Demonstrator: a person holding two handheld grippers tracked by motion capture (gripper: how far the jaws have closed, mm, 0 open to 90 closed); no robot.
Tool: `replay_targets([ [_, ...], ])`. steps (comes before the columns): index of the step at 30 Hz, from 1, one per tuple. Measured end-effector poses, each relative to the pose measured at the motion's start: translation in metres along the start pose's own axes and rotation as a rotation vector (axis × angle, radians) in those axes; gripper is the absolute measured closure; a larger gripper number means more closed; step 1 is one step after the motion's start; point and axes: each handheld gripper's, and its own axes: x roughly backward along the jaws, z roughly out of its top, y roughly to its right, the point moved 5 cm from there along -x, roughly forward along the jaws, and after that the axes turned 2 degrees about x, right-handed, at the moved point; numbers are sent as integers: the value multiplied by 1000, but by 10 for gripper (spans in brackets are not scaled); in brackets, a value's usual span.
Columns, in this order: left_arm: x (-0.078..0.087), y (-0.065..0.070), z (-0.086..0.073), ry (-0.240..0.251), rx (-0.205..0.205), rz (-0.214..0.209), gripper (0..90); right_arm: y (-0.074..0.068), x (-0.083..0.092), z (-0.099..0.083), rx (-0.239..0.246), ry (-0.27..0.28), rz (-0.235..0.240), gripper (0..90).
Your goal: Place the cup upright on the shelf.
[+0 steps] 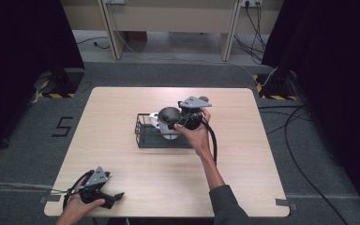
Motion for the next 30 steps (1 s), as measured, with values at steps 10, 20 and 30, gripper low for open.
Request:
replay_targets([
  [10,0,0,0,2,0,0,0,-7,28,1,20,23,4,149],
  [20,0,0,0,2,0,1,0,-9,51,-10,-4,40,14,150],
  [30,0,0,0,2,-1,1,0,-14,66,-22,-17,44,17,151],
])
